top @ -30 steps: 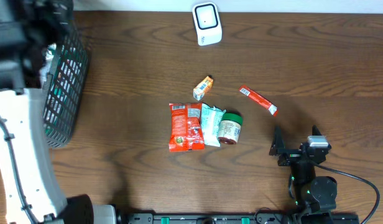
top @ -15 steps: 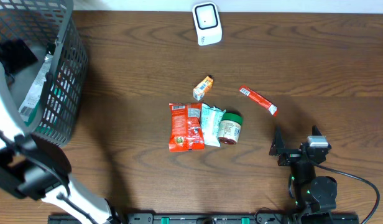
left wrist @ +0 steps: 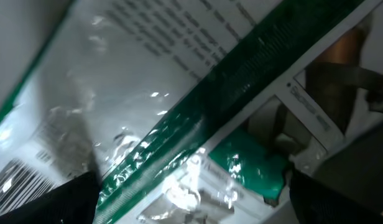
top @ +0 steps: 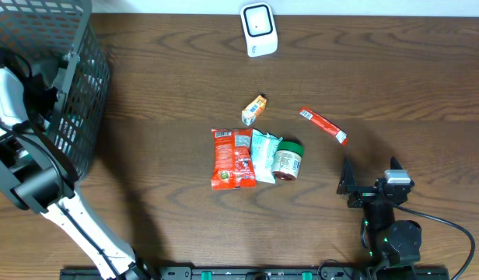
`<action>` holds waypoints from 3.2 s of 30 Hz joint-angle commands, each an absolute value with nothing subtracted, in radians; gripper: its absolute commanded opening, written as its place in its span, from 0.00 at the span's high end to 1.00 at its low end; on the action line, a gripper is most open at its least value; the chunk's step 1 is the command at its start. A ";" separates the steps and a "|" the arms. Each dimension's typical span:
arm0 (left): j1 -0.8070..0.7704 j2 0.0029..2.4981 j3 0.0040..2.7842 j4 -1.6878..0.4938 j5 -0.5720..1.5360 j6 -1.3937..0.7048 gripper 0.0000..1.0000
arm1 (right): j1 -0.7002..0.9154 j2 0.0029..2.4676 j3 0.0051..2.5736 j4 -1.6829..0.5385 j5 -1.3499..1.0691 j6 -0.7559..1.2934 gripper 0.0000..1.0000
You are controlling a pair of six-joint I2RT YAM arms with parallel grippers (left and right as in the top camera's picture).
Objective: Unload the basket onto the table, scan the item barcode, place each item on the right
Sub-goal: 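Return the left gripper into the basket toward the gloves pack, then grasp the green 3M Comfort Grip gloves pack with left gripper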
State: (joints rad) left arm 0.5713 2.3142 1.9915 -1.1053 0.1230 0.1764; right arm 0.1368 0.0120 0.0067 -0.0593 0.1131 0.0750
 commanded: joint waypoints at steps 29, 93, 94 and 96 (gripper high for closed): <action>0.571 2.257 2.057 -1.068 0.150 0.112 0.16 | 0.125 0.008 0.006 -0.063 0.122 0.071 0.01; 0.529 1.514 1.746 -0.617 -0.001 -0.119 0.93 | 0.125 0.008 0.006 -0.063 0.122 0.071 0.01; 0.529 1.468 1.746 -0.622 0.000 -0.144 0.93 | 0.125 0.008 0.006 -0.063 0.123 0.071 0.01; 0.520 1.372 1.746 -0.654 0.026 -0.187 0.93 | 0.125 0.008 0.006 -0.063 0.123 0.071 0.01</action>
State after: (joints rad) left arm 0.5304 1.4746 1.7401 -0.6243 0.0322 -0.0589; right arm 0.1368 0.0120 0.0067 -0.0593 0.1131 0.0750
